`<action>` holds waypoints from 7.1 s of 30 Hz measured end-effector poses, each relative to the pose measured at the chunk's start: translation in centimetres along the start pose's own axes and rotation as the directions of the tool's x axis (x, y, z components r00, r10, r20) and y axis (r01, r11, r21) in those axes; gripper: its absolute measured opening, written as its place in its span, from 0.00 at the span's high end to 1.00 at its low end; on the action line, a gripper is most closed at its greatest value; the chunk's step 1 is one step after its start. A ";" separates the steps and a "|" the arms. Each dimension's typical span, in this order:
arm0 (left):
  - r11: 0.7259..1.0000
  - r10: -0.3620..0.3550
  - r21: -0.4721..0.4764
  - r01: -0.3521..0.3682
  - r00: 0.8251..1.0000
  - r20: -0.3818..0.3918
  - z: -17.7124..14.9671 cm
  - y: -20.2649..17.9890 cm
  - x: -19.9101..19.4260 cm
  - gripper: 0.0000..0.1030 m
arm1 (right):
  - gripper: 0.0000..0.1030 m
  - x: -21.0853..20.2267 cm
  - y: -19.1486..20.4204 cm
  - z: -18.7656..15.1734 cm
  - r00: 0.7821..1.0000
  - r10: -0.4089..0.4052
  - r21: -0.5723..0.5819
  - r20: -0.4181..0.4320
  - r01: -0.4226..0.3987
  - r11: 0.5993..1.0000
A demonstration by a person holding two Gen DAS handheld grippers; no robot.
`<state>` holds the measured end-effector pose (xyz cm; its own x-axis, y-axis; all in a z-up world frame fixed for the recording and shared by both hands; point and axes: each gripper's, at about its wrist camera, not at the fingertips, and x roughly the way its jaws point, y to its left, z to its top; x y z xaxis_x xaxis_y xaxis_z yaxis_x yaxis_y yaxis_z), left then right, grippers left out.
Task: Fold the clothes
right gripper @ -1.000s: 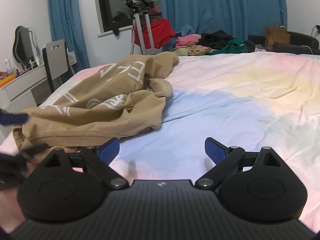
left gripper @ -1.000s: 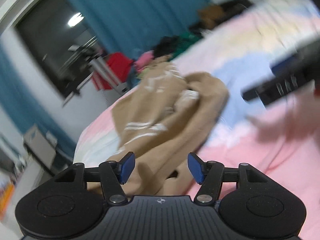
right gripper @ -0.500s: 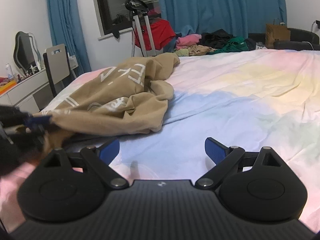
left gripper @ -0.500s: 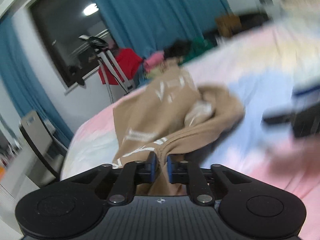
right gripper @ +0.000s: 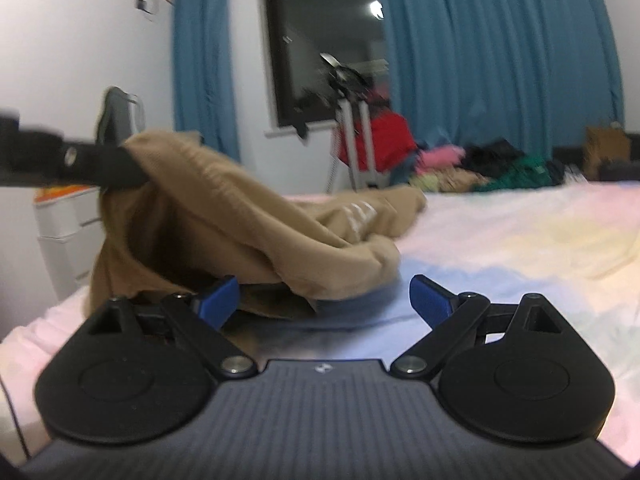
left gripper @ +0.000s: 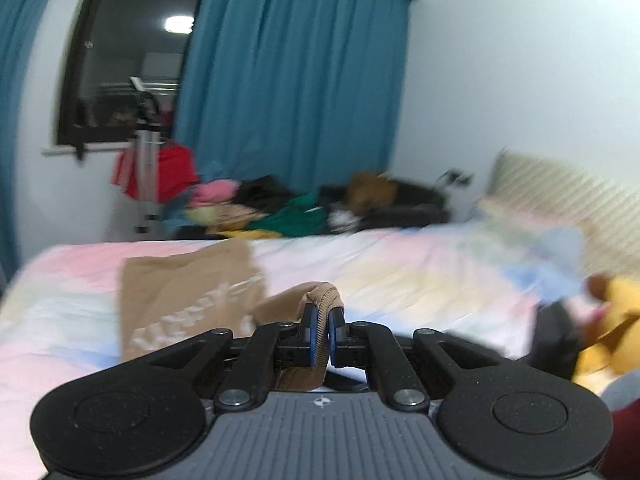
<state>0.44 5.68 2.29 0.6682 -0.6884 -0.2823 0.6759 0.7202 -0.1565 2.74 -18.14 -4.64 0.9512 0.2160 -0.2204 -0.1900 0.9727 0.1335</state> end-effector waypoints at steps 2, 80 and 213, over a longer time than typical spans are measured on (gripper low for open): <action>0.995 -0.089 -0.044 0.090 0.996 0.032 0.3 0.6 -1.0 0.94 | 0.09 -0.3 0.1 0.1 1.000 0.010 -0.006 0.014 -0.010 1.000; 0.997 -0.018 -0.070 0.026 0.993 0.118 0.7 0.6 -2.0 0.98 | 0.18 -0.7 -5.9 0.7 0.926 -0.366 -0.011 -0.092 0.367 0.930; 0.320 0.757 0.248 -0.914 0.404 0.513 -3.9 -14.0 1.5 0.16 | 0.17 3.7 -1.7 -2.2 0.879 -0.071 -0.110 -0.472 0.021 0.994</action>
<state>-9.19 -5.08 0.34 0.9414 0.2231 0.2532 -0.3177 0.8386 0.4425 6.07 -18.79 -7.83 0.7349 0.1607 -0.6589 -0.1951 0.9805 0.0215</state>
